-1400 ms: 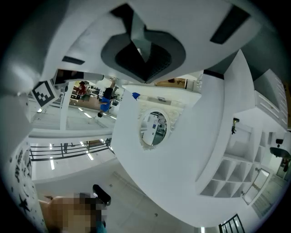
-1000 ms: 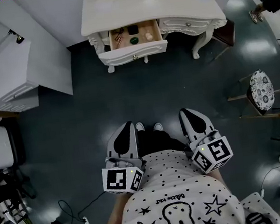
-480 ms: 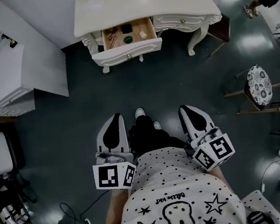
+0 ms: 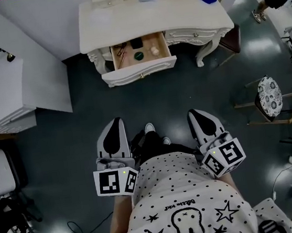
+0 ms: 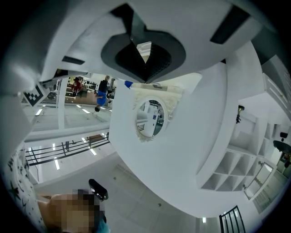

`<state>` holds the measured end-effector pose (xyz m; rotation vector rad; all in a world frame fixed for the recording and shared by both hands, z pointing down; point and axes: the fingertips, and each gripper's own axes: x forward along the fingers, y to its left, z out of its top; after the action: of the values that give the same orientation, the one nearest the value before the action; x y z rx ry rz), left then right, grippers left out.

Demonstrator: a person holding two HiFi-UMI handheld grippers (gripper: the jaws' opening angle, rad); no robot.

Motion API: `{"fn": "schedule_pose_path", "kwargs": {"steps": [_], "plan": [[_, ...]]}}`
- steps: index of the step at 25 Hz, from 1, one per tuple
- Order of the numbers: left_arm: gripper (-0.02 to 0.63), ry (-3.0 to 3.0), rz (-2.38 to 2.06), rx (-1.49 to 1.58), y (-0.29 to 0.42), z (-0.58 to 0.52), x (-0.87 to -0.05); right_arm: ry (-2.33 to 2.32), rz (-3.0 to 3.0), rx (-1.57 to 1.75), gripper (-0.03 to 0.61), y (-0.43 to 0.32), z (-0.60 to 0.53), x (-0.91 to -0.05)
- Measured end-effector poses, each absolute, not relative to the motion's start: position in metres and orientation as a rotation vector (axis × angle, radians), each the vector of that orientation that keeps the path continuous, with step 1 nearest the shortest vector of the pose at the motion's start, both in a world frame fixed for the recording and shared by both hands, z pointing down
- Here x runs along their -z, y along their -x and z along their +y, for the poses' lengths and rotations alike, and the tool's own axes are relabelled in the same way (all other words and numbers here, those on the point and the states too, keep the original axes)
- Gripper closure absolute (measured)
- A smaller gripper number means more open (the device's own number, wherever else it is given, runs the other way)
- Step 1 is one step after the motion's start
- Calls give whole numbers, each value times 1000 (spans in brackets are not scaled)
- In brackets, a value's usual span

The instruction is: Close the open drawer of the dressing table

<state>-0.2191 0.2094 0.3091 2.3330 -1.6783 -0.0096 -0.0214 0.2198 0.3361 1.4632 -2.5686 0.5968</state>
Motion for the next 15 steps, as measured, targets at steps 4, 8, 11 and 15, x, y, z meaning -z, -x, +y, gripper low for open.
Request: {"fn": "schedule_pose_path", "kwargs": {"steps": [4,8,11,15], "plan": [[601,-2354,-1659,8,233,181,-309,-1510,-2573,-592,569,32,195,-334],[600,-2364,-1637,8,240,162,-309,-1566,-2539,-617,569,34,181,-338],[601,-2369,-1617,-2,244,153,-311,-1590,-2512,-634,569,36,175,-343],[600,-2364,-1604,-15,248,146,-316,-1599,-2494,-640,569,38,168,-345]]}}
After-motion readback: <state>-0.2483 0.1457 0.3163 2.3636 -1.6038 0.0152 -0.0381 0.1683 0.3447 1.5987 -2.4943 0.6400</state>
